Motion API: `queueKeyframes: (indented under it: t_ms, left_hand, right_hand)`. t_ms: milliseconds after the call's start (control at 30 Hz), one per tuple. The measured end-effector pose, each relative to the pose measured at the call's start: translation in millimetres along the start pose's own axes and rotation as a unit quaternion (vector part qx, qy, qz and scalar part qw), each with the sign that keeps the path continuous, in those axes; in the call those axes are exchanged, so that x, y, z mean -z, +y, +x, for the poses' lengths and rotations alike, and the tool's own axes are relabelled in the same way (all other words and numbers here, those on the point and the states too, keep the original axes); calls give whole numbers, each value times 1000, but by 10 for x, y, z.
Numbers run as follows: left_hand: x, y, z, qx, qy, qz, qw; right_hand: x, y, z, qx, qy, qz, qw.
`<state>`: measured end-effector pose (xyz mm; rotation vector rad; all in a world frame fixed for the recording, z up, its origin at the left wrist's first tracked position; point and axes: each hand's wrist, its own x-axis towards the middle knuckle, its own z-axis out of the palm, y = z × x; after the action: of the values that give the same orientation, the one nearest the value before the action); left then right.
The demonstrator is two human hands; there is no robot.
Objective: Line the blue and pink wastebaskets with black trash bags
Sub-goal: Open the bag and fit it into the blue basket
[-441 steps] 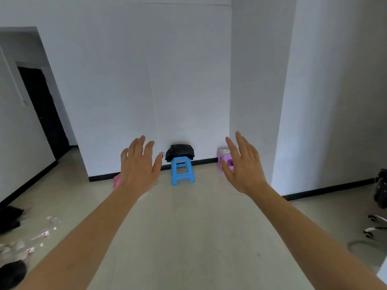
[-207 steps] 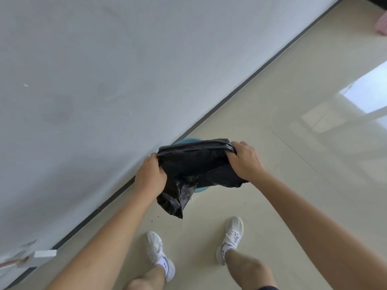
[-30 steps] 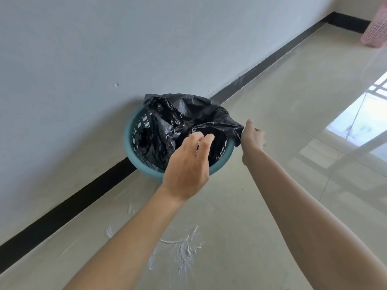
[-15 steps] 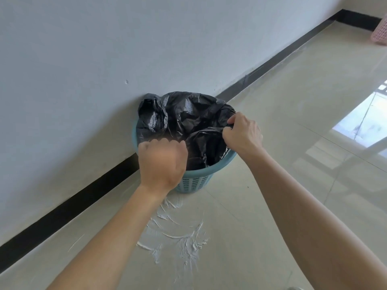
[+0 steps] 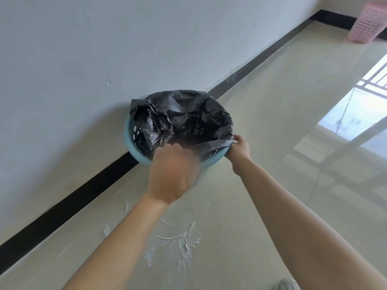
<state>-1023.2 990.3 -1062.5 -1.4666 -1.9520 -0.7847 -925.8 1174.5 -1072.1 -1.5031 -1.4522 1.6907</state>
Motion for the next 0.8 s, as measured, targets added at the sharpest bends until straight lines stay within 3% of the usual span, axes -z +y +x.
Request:
queueKeyframes:
  t_ms: [133,200,400,533,700,800]
  left_hand:
    - [-9,15,-48,-54,7,7,998]
    - [-56,136,-5,-55,12,5,998]
    - [-149,410,219,-19,-6,1,1000]
    - [-171,434,180,-59,-20,46,997]
    - [-45,349,-30,-66,-33,18,997]
    - [63,321,-33,-19,-18,16,1000]
  right_hand:
    - [-13,-128,-28,-128,35,139,981]
    - [-60,-190,-48,-143,21,164,976]
    - [-108,-306,-183,-54,81,114,989]
    - [-66,-313,-170,-36,78,200,976]
    - [-79,-303,-84,72,139,18,988]
    - [-122,-299,-19,33,157,18,987]
